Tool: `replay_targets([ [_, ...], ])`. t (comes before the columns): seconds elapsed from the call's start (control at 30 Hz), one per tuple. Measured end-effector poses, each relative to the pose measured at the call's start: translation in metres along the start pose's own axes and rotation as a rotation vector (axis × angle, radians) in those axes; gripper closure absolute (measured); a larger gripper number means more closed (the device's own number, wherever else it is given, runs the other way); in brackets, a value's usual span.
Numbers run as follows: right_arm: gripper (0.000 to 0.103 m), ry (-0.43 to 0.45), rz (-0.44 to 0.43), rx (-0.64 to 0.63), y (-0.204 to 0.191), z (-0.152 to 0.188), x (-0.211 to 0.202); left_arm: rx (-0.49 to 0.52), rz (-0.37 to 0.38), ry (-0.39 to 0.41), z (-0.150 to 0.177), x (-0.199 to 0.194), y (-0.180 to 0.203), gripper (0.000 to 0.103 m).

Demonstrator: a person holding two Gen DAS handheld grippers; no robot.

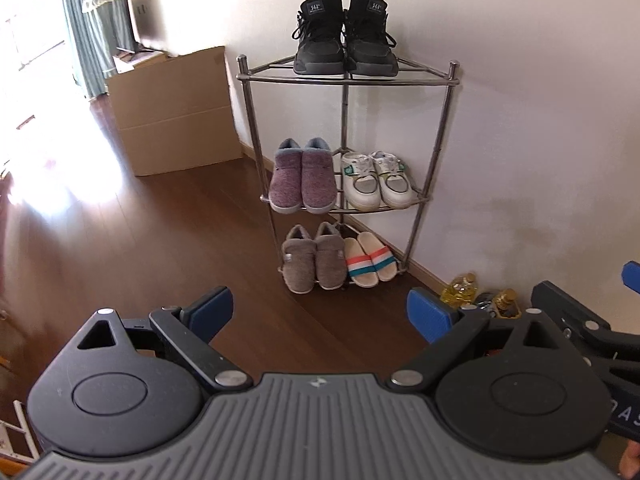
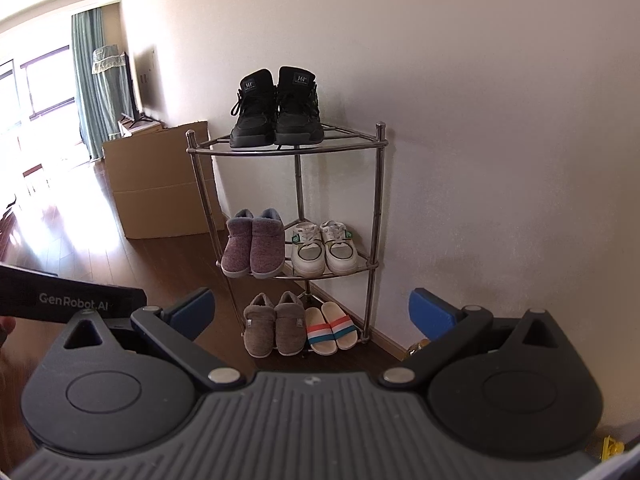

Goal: Organize scattered shoes

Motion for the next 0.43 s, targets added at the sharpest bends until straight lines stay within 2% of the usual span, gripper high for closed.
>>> replay_targets([
  [0.2,0.001,-0.032,-0.045,-0.004,0.017,0.009,0.014,-0.094,0.024,-0.034,-0.002,0.006,0.011,0.007],
  [0.43,0.001,-0.018,-0.077,-0.017,0.032,0.003,0.021,-0.128,0.008,-0.012,-0.009,0.005,0.021,0.007],
])
Point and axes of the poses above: each gripper's, at about its wrist camera, not at the fingertips, and x roughly the way its jaws point, y to its right, z to its underside, the point moved 10 cm from there along x, roughly the way its jaws point, and after that the axes turned 12 degrees about -x, right-handed, at the moved point
